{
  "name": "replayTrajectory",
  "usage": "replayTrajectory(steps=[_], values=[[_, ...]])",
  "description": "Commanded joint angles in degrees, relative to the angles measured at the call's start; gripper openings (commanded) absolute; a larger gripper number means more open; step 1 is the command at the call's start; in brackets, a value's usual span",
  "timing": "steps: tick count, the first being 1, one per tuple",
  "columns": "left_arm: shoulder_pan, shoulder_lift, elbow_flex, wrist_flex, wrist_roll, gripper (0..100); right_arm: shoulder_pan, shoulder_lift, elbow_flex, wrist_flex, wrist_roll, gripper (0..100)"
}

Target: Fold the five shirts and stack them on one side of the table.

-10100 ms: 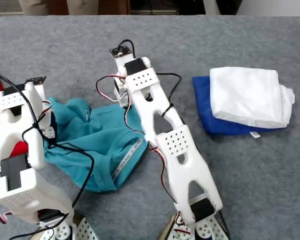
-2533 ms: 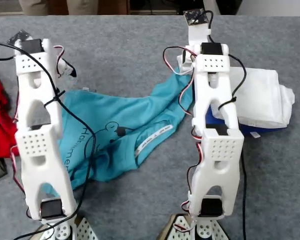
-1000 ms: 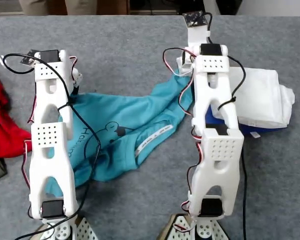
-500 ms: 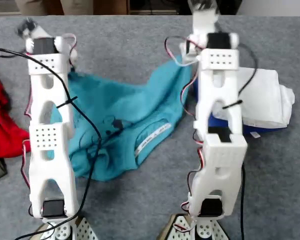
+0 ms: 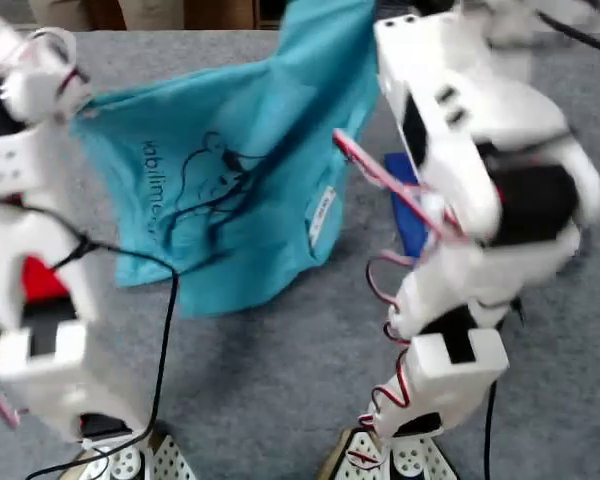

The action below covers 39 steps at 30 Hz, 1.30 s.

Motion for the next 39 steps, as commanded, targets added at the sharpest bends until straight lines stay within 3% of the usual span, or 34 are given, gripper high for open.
replayTrajectory(steps=[1,7,14,25,30,35,39], values=[[-5.19,-14.81,9.93,0.62,-2.55,2,-0.66,-5.32,-4.44,-2.64,-0.79,0.3],[-11.52,-32.66,16.35,0.53,-6.77,2,-0.66,-13.23,-3.03,-7.38,-0.79,0.3],[-12.75,-46.81,16.44,0.53,-9.58,2,-0.66,-24.75,3.91,-13.98,-0.79,0.3],[-12.75,-52.26,32.62,0.44,-9.67,2,-0.66,-32.57,31.69,-24.0,-0.79,0.3],[-12.66,-51.82,37.63,0.26,-9.67,2,-0.66,-32.57,50.33,-35.25,-0.44,0.3],[-12.48,-51.91,48.53,-10.37,-9.32,2,-2.24,-32.13,68.97,-50.11,-0.44,0.3],[-12.4,-51.65,61.54,-25.93,-9.23,2,-5.23,-28.44,76.09,-57.14,-0.44,0.3]])
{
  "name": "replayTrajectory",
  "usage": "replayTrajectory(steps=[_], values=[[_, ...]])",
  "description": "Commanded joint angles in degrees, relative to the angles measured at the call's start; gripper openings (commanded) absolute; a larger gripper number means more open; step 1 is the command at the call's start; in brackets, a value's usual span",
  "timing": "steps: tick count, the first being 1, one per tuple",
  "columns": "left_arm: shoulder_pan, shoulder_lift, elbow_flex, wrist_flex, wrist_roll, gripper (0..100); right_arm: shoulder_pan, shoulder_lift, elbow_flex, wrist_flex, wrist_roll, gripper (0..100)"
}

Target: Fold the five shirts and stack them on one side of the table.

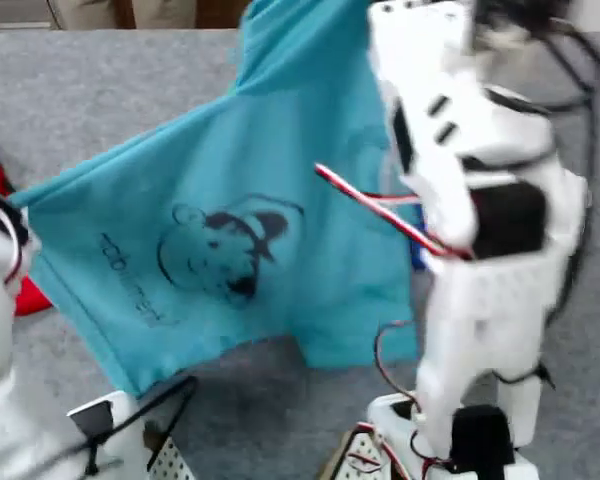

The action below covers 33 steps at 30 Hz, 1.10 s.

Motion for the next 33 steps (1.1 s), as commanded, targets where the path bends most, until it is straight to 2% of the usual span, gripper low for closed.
replayTrajectory(steps=[1,9,11,13,19,24,28,33], values=[[-0.35,0.13,11.96,-16.7,-0.09,2,-2.59,3.56,3.91,-7.12,-0.09,0.3],[1.23,1.27,35.34,-55.74,0.0,2,-2.86,20.79,-3.03,-13.89,-0.44,0.3],[1.58,2.95,37.63,-62.51,-0.09,2,-2.86,25.8,-7.87,-13.89,-0.44,0.3],[1.58,5.49,37.63,-65.41,-0.09,2,-2.86,30.99,-13.76,-13.36,-0.44,0.3],[1.05,11.38,35.34,-65.05,-0.26,2,-2.77,42.07,-32.04,0.79,-0.09,0.3],[1.49,11.38,32.53,-55.03,-0.44,2,-2.77,46.37,-42.59,17.23,0.7,0.4],[1.49,11.38,30.68,-45.63,-0.62,2,-2.95,47.52,-48.31,28.75,8.44,0.4],[1.58,11.38,30.15,-36.57,-4.66,2,-3.12,47.52,-53.85,45.1,16.97,0.4]])
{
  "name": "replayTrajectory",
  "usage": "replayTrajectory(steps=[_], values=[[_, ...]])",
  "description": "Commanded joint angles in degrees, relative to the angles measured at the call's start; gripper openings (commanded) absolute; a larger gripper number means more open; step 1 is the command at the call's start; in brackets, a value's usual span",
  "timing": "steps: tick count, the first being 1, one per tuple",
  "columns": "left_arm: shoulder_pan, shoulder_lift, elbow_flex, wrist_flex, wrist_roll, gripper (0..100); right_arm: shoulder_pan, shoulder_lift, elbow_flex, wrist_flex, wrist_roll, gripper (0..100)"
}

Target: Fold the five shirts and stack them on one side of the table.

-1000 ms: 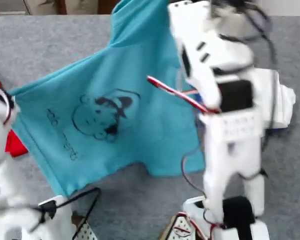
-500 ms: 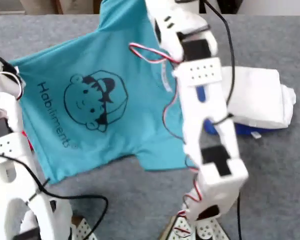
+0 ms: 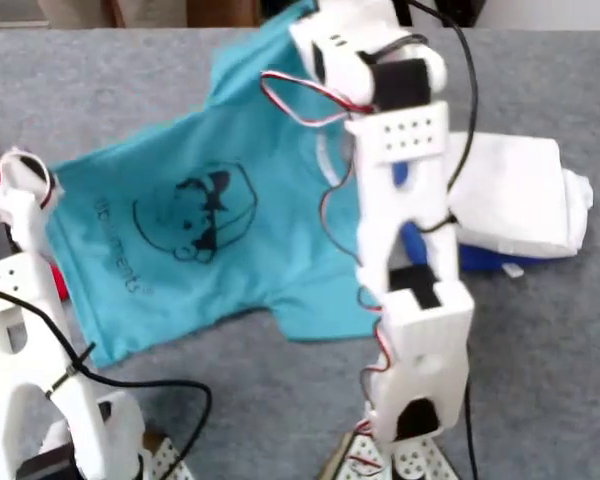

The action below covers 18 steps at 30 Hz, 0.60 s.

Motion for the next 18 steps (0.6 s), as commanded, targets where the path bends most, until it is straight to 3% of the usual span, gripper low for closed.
replayTrajectory(steps=[1,5,11,18], values=[[0.26,-0.22,-3.25,5.71,-2.37,2,-0.92,-0.22,-6.29,11.78,5.54,0.4],[3.52,-0.22,-2.73,13.36,-5.8,2,-0.84,0.04,-8.31,21.19,7.03,0.4],[11.52,-0.22,-0.7,20.84,-7.47,2,-0.57,-1.63,-7.25,23.38,8.62,0.4],[7.91,-0.22,6.42,20.84,-7.65,2,-2.24,-15.52,11.3,23.21,9.23,0.4]])
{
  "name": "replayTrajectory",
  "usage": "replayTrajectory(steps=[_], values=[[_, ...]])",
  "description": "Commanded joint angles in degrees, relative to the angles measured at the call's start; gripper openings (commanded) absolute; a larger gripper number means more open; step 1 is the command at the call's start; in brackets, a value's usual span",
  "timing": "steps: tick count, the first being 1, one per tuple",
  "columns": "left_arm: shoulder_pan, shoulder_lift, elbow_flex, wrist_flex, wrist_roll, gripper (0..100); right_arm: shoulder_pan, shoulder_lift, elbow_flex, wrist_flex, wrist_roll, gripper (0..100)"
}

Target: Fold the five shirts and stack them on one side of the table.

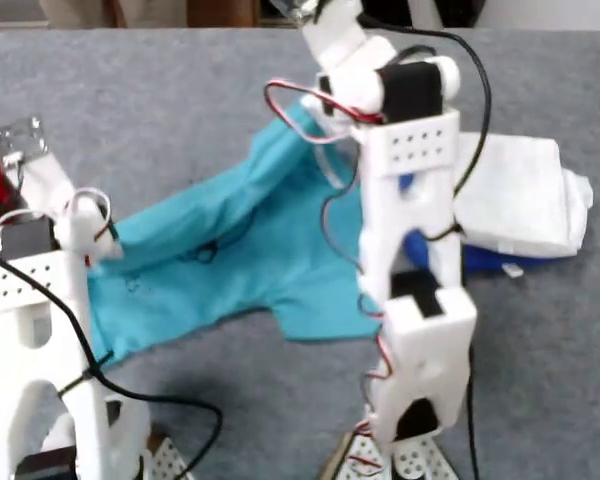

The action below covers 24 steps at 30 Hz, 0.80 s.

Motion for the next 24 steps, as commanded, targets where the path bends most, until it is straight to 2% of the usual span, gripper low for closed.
replayTrajectory(steps=[1,6,8,12,17,24], values=[[-0.97,-0.31,2.2,0.26,-0.44,2,-0.66,-11.38,12.0,0.7,0.62,0.4],[-0.79,-4.88,5.71,0.44,-0.44,2,1.8,-22.55,31.96,-4.13,0.62,0.4],[-0.53,-7.96,5.98,2.99,-0.44,2,3.12,-27.12,40.04,-7.38,1.05,0.4],[3.52,-13.49,7.03,8.09,-4.84,2,4.26,-36.18,58.15,-13.45,2.11,0.4],[4.4,-16.4,10.2,8.26,-5.8,2,4.26,-48.84,78.81,-22.24,3.16,0.4],[4.31,-16.4,15.21,8.79,-13.19,2,4.62,-61.23,93.76,-24.09,2.9,0.4]])
